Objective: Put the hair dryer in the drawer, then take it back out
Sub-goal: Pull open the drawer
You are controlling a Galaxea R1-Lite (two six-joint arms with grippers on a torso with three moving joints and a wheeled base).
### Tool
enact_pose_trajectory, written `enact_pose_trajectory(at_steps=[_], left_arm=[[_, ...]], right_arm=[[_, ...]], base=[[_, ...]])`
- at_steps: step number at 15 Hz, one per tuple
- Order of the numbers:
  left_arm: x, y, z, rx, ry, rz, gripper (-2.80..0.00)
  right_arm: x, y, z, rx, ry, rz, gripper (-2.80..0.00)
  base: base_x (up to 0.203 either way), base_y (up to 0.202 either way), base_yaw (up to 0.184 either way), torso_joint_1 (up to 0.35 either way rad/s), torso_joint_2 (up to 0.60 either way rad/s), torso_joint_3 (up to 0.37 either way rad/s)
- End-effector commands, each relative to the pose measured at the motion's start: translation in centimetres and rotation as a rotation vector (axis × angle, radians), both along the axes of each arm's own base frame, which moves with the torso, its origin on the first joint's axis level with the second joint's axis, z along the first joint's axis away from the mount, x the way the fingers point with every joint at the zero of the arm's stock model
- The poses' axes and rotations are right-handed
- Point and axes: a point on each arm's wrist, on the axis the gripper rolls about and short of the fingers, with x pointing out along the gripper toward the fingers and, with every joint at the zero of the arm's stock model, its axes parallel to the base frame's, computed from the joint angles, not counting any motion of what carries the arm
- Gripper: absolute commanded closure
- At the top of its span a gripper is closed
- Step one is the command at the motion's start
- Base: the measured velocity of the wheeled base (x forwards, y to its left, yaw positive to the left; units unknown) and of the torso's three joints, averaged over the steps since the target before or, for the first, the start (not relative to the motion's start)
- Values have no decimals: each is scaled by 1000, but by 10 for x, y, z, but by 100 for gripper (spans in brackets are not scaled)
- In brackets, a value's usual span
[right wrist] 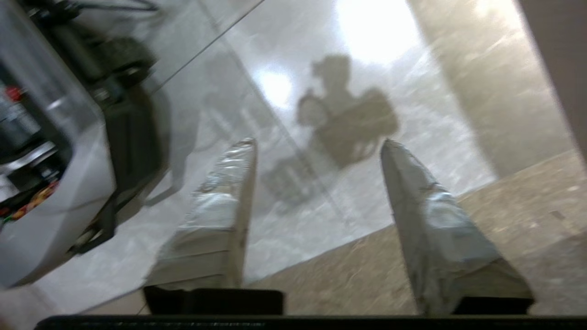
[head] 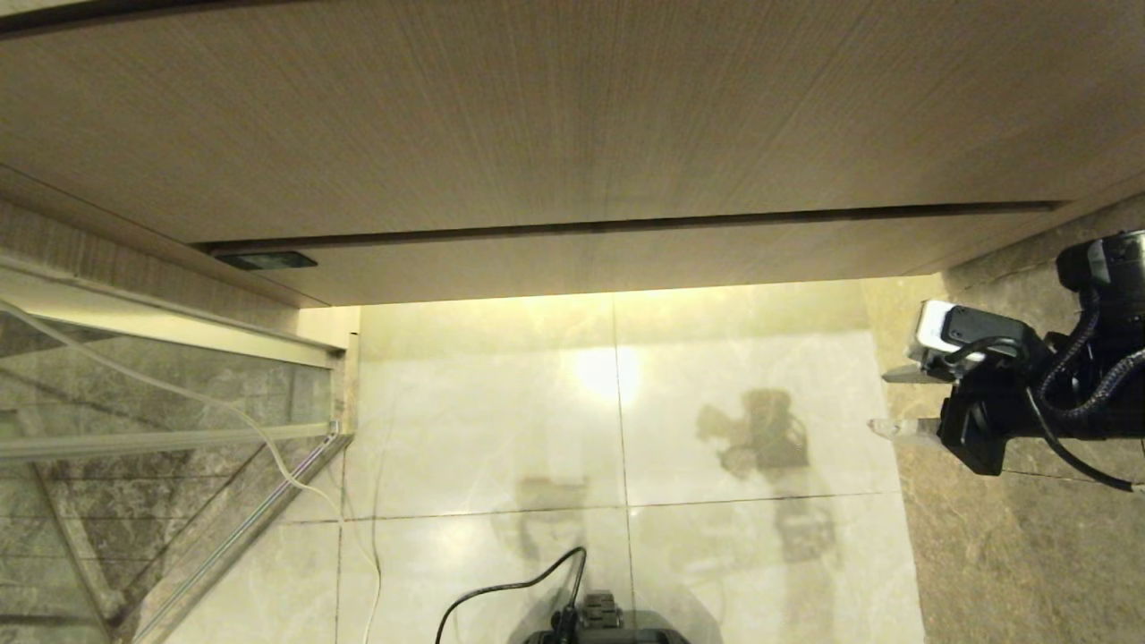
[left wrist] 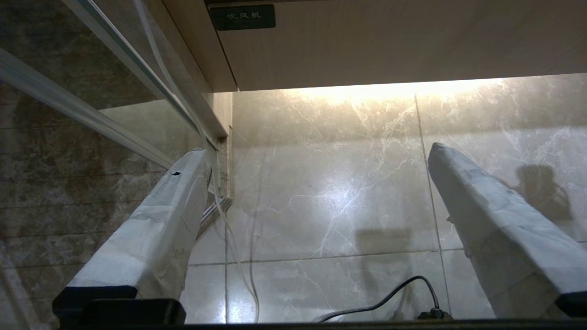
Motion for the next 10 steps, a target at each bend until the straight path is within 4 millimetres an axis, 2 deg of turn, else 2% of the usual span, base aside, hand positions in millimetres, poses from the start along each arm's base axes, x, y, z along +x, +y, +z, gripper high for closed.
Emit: enact_pose_trajectory(at_steps=[1,6,10], left_arm=[[4,0,-11,0,38,0,-280],[4,0,-11,0,38,0,-280],[4,0,-11,-1,38,0,-280]], right_arm=[[9,1,-8,3,-27,4,-280],[28,4,-10,19,-140,22,-280],[25,6,-8,51,-194,97,-280]], base=[[0,0,0,0,0,0],[0,0,0,0,0,0],[0,0,0,0,0,0]])
